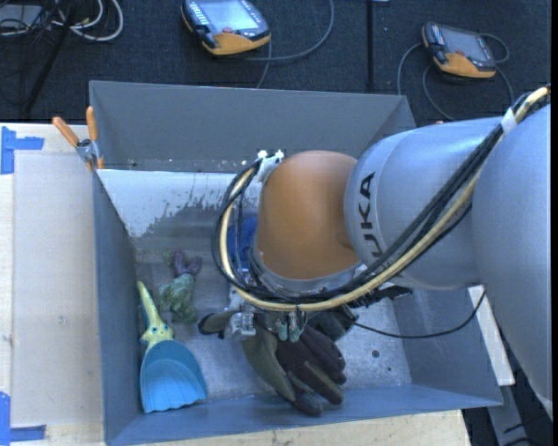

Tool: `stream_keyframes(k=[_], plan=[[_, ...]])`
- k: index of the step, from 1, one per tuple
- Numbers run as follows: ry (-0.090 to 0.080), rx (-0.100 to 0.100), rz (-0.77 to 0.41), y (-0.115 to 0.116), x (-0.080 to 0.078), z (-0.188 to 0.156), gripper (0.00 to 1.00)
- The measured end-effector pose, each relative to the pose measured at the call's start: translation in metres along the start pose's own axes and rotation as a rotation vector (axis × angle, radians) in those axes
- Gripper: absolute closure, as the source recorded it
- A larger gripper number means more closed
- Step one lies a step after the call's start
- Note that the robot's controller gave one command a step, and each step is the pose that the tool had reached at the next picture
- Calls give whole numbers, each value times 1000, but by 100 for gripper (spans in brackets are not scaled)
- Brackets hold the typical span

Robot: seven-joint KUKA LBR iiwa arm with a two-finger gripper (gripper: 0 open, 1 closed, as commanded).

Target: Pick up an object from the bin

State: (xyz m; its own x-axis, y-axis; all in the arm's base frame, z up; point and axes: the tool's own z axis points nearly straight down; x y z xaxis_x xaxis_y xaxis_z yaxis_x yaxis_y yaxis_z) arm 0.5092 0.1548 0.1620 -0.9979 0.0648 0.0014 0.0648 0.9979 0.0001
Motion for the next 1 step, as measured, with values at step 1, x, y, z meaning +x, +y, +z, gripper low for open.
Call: stream_keyframes(k=[1], plan=[[6, 2, -1, 3, 11, -55, 100]])
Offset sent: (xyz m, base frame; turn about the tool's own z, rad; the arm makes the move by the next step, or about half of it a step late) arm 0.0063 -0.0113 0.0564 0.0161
